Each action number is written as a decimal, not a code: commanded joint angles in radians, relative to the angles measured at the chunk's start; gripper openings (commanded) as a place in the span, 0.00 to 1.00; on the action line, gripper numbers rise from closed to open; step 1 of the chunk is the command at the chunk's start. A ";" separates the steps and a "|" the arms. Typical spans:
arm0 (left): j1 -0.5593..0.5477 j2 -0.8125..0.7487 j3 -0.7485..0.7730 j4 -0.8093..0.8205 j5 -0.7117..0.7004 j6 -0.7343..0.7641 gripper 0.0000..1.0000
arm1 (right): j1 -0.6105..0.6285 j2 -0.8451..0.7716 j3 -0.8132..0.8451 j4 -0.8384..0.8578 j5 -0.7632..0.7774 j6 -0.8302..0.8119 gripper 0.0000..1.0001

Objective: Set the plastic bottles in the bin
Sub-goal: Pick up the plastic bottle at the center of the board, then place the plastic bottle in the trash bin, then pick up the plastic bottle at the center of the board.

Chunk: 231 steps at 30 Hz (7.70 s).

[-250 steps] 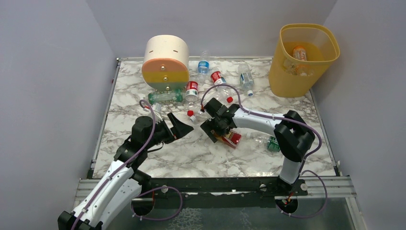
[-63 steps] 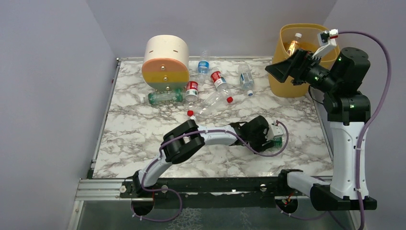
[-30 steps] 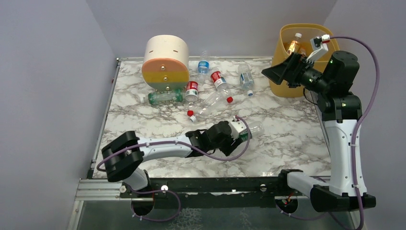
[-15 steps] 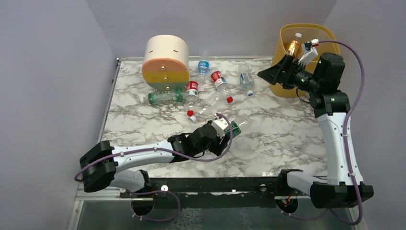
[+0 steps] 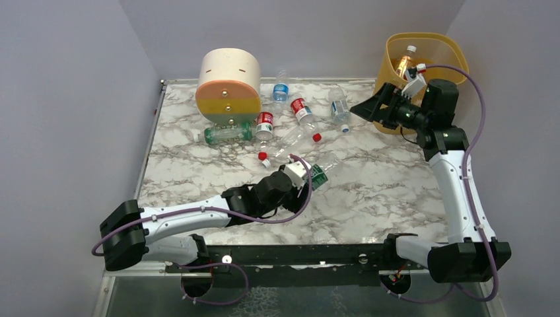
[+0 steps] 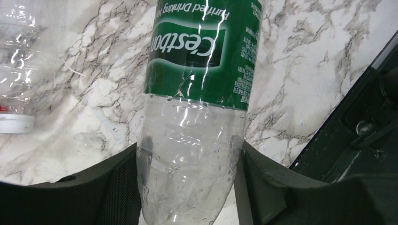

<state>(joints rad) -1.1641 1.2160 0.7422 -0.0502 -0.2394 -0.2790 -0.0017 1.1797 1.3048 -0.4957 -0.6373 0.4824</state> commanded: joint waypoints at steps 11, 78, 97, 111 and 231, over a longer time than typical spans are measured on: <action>0.012 -0.080 0.013 0.006 -0.071 -0.019 0.55 | 0.078 -0.012 -0.194 0.094 0.008 0.017 1.00; 0.015 -0.330 -0.020 0.020 -0.198 -0.130 0.99 | 0.413 0.001 -0.244 0.157 0.182 0.102 0.57; 0.015 -0.504 -0.128 -0.002 -0.147 -0.183 0.99 | 0.411 0.234 0.242 -0.005 0.525 -0.062 0.58; 0.015 -0.389 -0.149 0.092 -0.054 -0.206 0.99 | 0.397 0.305 0.521 0.174 1.111 -0.322 0.60; 0.452 0.616 0.388 0.019 0.090 0.171 0.74 | -0.081 -0.083 0.009 -0.006 -0.042 -0.058 1.00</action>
<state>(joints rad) -0.7116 1.8339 1.1694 -0.0471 -0.2012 -0.0700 -0.0860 1.1122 1.3300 -0.5396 -0.6460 0.4362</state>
